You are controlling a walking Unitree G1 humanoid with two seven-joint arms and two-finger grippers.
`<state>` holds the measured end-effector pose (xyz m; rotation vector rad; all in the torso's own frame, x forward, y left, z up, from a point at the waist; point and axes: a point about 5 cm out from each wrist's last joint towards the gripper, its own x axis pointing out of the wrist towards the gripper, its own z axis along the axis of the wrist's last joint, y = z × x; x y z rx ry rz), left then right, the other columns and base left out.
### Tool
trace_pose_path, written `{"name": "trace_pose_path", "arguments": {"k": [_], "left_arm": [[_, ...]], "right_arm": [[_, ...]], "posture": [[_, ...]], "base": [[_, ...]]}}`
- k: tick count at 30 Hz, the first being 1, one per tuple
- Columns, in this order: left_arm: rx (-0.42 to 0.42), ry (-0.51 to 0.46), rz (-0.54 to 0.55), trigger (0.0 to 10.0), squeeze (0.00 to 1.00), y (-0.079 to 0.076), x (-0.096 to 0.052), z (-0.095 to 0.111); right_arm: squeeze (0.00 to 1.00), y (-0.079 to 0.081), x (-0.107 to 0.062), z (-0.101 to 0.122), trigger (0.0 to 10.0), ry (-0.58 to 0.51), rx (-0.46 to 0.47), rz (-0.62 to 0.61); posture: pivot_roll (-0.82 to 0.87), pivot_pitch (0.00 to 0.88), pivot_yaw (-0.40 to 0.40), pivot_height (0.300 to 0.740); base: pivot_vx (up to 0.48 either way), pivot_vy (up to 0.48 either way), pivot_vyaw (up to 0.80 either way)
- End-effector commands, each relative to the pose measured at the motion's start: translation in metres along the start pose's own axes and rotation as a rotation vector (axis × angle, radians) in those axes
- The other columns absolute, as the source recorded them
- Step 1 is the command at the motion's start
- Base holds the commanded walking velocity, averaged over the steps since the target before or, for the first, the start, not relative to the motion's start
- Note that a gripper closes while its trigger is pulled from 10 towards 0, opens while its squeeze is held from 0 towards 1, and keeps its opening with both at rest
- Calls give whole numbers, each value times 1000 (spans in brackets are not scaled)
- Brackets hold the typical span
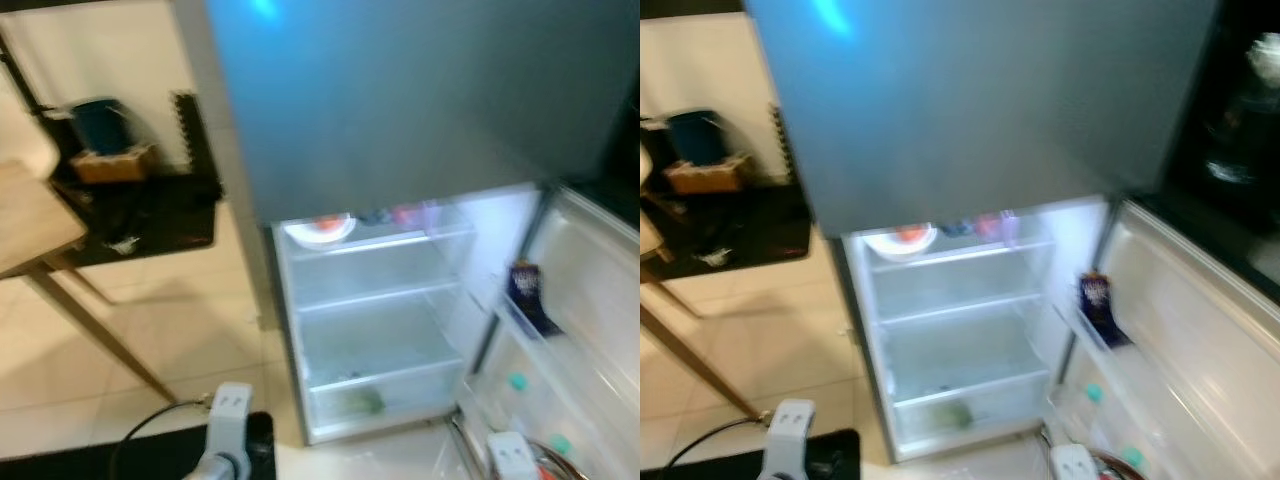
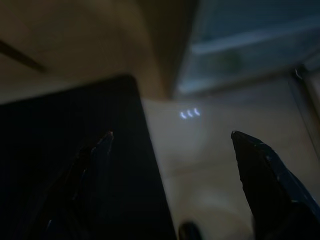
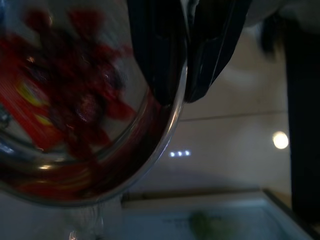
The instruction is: Restocking fridge
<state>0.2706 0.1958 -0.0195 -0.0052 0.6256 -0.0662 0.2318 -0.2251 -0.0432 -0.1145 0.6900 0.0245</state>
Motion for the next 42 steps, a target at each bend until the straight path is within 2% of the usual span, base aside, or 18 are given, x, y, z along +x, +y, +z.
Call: {"name": "trace_pose_path", "arguments": {"k": [1, 23, 29, 42], "left_arm": [[-5, 58, 26, 10000, 0, 10, -5, -15], [11, 60, 8, 10000, 0, 8, -4, -13], [57, 81, 16, 10000, 0, 7, -4, -16], [66, 80, 5, 10000, 0, 4, -4, -17]], "right_arm": [[0, 15, 3, 7, 10000, -36, 2, 37], [0, 12, 1, 2, 10000, -31, 14, 21], [0, 11, 0, -1, 10000, -16, 7, 23], [0, 10, -1, -5, 10000, -6, 8, 16]], "posture": [[-79, 81, 77, 740], [-80, 96, 87, 740], [-80, 102, 84, 740], [-81, 106, 85, 740]], "base": [[304, 0, 0], [289, 0, 0], [0, 0, 0], [0, 0, 0]]}}
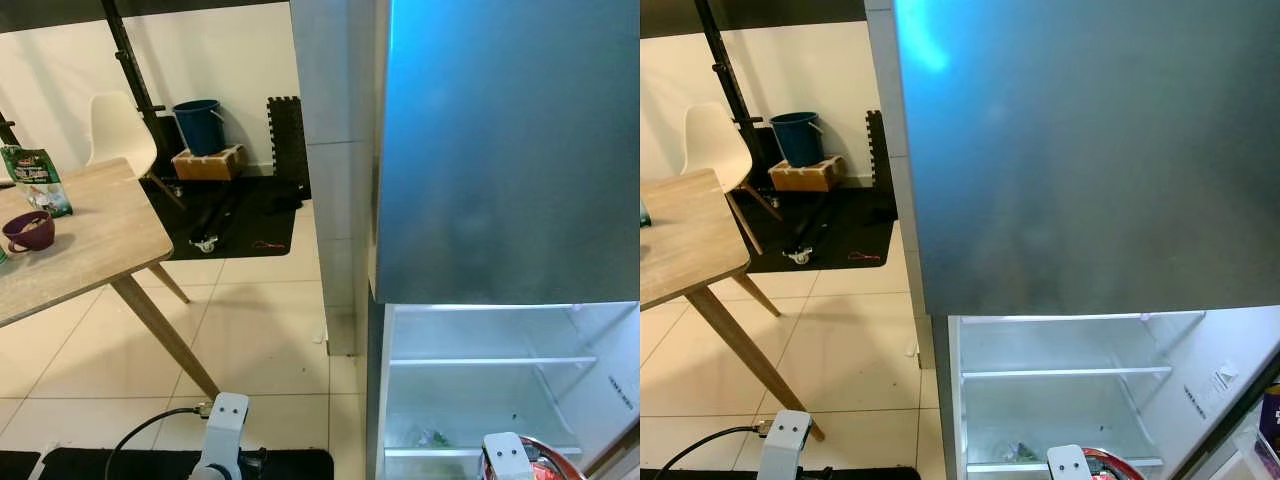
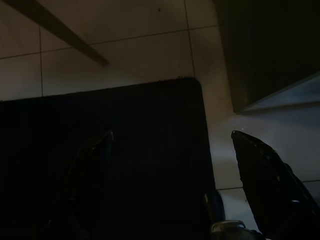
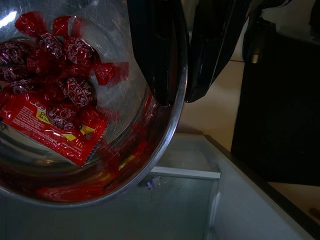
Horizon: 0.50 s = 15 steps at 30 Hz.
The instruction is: Restocking fridge
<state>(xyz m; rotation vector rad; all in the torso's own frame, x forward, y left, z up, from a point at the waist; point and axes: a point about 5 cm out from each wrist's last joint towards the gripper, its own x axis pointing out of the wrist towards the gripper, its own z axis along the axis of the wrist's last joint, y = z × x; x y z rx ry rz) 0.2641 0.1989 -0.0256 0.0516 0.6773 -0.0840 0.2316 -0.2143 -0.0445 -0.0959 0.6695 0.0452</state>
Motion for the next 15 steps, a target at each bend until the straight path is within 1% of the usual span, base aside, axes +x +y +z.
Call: {"name": "trace_pose_path", "arguments": {"k": [1, 4, 9, 15], "left_arm": [[10, 27, 4, 10000, 0, 1, -2, -8], [15, 21, 17, 10000, 0, 1, -2, -7], [-6, -4, 44, 10000, 0, 3, -1, -3], [-2, -24, 55, 10000, 0, 4, -1, 1]], "right_arm": [[0, -1, -2, -5, 10000, 16, -2, -8], [0, -1, -2, -6, 10000, 19, -4, -8], [0, -1, -1, -4, 10000, 17, -7, -9], [0, -1, 0, -2, 10000, 12, -11, -6]], "posture": [[-81, 106, 85, 740], [-79, 110, 84, 740], [-77, 99, 78, 740], [-78, 93, 74, 740]], "base": [[0, 0, 0], [0, 0, 0], [0, 0, 0], [0, 0, 0]]}}
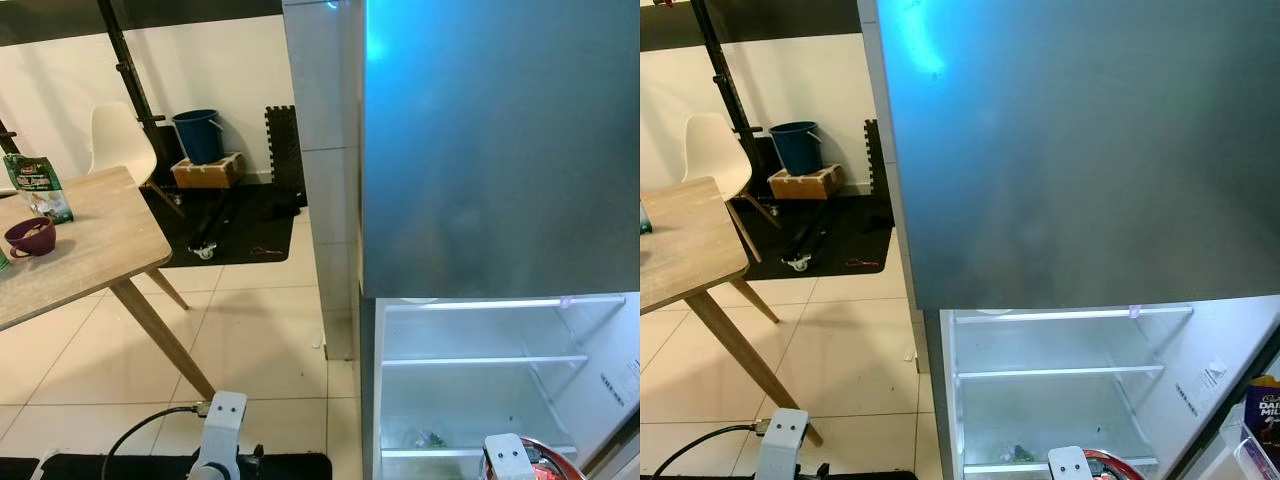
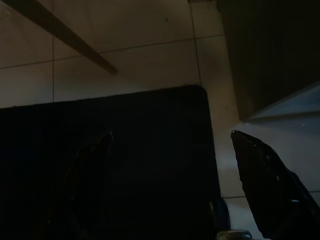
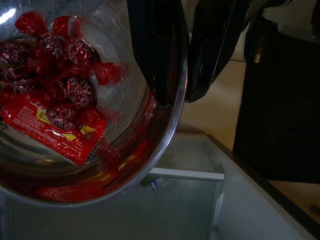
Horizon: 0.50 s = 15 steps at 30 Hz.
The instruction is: Restocking fridge
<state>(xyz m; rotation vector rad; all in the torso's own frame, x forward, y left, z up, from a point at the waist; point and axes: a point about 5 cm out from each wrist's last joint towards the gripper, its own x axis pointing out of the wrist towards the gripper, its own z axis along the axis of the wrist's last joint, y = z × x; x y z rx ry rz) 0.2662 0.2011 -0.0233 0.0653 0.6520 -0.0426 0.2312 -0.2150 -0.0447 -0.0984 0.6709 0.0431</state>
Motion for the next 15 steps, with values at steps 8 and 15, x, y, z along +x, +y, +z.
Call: {"name": "trace_pose_path", "arguments": {"k": [8, 15], "left_arm": [[12, -3, -7, 10000, 0, -2, -1, -3], [5, -24, -29, 10000, 0, -8, 0, 0]], "right_arm": [[0, -1, 2, 4, 10000, -3, -16, -2], [0, -1, 3, 8, 10000, -12, -31, 1]], "posture": [[-87, 83, 77, 740], [-95, 72, 74, 740]], "base": [[0, 0, 0], [0, 0, 0]]}}
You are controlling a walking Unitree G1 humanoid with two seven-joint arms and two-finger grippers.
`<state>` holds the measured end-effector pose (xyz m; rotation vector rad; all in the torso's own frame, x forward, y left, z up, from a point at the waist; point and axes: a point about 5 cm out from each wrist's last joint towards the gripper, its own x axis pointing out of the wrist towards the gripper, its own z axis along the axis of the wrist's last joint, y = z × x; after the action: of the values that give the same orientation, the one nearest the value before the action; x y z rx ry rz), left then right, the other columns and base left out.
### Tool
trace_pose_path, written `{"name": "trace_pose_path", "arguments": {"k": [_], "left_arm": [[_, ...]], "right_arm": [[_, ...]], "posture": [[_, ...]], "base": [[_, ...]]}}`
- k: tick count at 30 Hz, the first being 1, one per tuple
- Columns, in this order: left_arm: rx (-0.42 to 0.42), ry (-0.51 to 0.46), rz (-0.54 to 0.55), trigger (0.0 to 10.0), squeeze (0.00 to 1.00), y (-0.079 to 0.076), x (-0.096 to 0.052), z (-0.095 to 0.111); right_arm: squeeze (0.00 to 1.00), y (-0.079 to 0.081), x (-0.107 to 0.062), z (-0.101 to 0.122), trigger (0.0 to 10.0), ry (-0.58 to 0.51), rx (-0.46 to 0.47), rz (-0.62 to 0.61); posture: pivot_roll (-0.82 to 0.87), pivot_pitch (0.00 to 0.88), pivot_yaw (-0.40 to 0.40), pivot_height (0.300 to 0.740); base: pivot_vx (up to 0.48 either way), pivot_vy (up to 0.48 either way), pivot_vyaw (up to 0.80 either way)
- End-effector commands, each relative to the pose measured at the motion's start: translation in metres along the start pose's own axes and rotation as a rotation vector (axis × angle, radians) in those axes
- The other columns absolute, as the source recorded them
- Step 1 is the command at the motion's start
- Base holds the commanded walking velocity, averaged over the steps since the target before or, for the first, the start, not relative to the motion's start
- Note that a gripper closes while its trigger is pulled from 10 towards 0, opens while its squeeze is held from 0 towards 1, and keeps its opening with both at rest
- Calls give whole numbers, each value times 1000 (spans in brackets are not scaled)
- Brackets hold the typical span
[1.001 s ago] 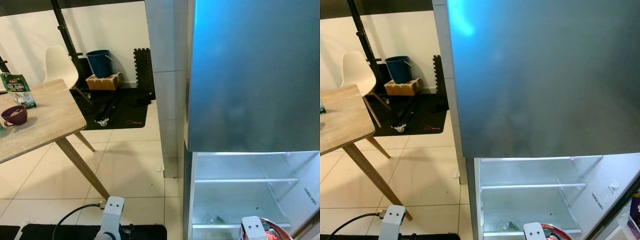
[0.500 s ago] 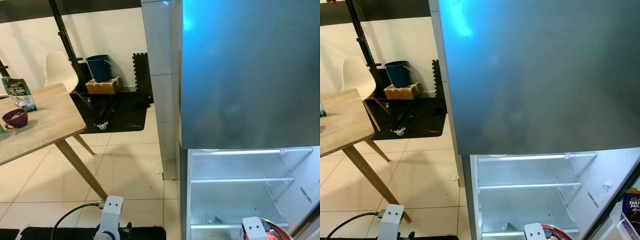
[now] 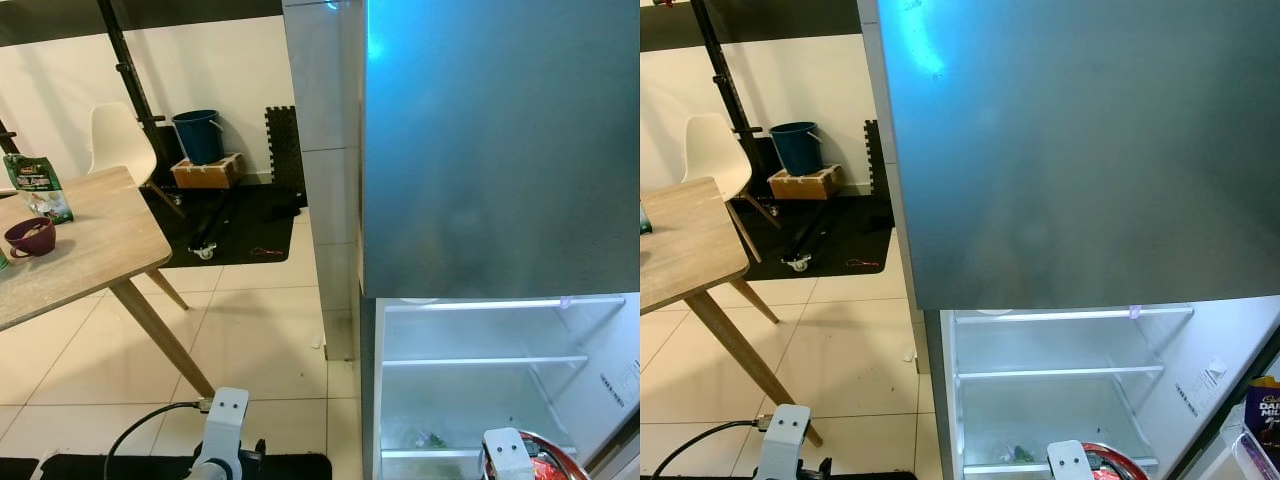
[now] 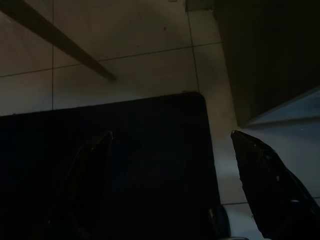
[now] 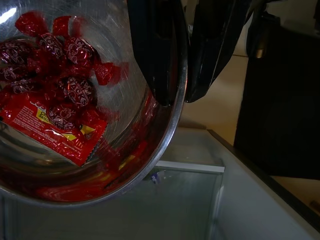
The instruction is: Restocking fridge
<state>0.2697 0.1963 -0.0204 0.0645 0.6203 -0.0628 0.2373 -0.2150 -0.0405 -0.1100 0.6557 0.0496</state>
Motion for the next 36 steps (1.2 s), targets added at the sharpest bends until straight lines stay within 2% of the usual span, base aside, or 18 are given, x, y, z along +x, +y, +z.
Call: {"name": "trace_pose_path", "arguments": {"k": [1, 9, 10, 11, 12, 17, 36], "left_arm": [[-1, 6, -14, 10000, 0, -4, -1, -4], [-9, 25, -40, 10000, 0, -7, -1, -7], [-5, 56, -49, 10000, 0, -8, -1, -12], [-4, 68, -51, 10000, 0, -8, -2, -15], [-4, 68, -51, 10000, 0, -8, -2, -15], [-14, 82, -49, 10000, 0, -8, -4, -20], [-20, 88, -55, 10000, 0, -8, -5, -24]], "right_arm": [[0, 0, 0, 1, 10000, 3, -19, 0], [0, 2, 1, 5, 10000, -23, -91, 25], [0, 9, 2, 9, 10000, -44, -228, 74], [0, 12, 2, 11, 10000, -53, -273, 94], [0, 12, 2, 11, 10000, -53, -273, 94], [0, 20, 3, 15, 10000, -70, -419, 148], [0, 18, 4, 18, 10000, -77, -432, 139]], "posture": [[-95, 72, 74, 740], [-94, 73, 74, 740], [-99, 72, 65, 740], [-99, 72, 65, 740], [-99, 72, 65, 740], [-98, 75, 56, 740], [-98, 82, 52, 740]], "base": [[0, 0, 0], [0, -177, 0], [0, -285, 0], [0, -289, 0], [0, -289, 0], [0, -285, 0], [0, -350, 0]]}}
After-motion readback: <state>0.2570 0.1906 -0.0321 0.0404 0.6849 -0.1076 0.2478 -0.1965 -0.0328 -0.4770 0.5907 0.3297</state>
